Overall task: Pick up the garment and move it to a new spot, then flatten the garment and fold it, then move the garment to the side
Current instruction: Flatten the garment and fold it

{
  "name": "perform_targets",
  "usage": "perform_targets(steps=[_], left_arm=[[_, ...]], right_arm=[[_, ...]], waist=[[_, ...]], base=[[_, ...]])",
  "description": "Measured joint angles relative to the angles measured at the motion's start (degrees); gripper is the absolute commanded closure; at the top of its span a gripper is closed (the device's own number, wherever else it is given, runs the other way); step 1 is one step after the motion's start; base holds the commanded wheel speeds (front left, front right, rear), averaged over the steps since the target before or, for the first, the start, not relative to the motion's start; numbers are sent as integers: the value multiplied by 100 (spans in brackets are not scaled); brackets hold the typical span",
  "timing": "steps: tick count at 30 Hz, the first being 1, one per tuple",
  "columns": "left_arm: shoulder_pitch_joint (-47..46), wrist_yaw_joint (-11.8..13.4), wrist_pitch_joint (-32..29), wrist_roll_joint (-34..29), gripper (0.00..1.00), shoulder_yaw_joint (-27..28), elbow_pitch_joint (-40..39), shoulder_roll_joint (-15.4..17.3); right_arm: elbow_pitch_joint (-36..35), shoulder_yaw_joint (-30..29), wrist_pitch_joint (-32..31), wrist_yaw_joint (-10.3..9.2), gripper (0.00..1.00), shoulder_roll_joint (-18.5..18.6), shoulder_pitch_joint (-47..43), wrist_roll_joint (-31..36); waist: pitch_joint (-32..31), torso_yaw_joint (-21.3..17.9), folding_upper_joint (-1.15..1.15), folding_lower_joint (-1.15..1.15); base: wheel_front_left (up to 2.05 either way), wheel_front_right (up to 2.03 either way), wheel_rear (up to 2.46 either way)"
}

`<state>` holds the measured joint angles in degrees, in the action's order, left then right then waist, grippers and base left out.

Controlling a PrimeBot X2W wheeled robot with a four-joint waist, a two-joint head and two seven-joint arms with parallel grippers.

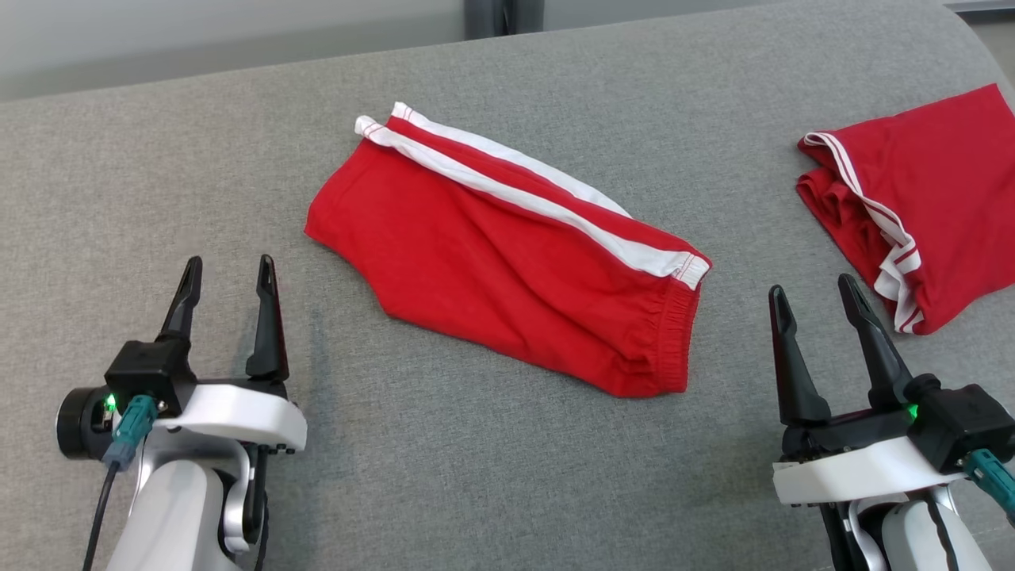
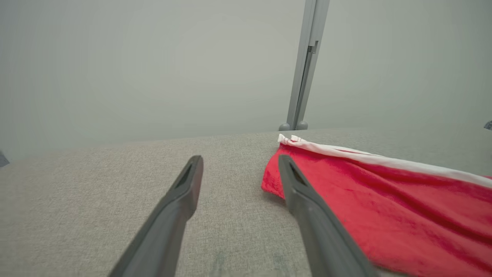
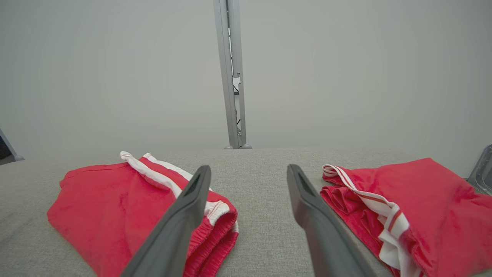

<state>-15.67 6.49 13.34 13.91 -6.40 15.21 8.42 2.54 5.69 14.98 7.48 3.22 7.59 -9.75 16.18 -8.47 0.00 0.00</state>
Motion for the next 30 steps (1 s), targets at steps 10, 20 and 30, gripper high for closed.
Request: perform_targets(steps=[10, 20, 30], left_arm=[[263, 65, -255, -31, 0, -75, -465, 94], [-910, -524, -766, -22, 0, -508, -137, 215], [-2323, -1209, -1686, 387, 0, -799, 1916, 299]], right_arm=[[41, -80, 0, 0, 0, -24, 2, 14], [-5, -102, 0, 0, 0, -34, 211, -31], [-3, 52, 0, 0, 0, -37, 436, -196]], waist=[[19, 93, 0, 0], [334, 108, 0, 0], [678, -172, 0, 0]], base=[[0, 0, 0], [0, 0, 0], [0, 0, 0]])
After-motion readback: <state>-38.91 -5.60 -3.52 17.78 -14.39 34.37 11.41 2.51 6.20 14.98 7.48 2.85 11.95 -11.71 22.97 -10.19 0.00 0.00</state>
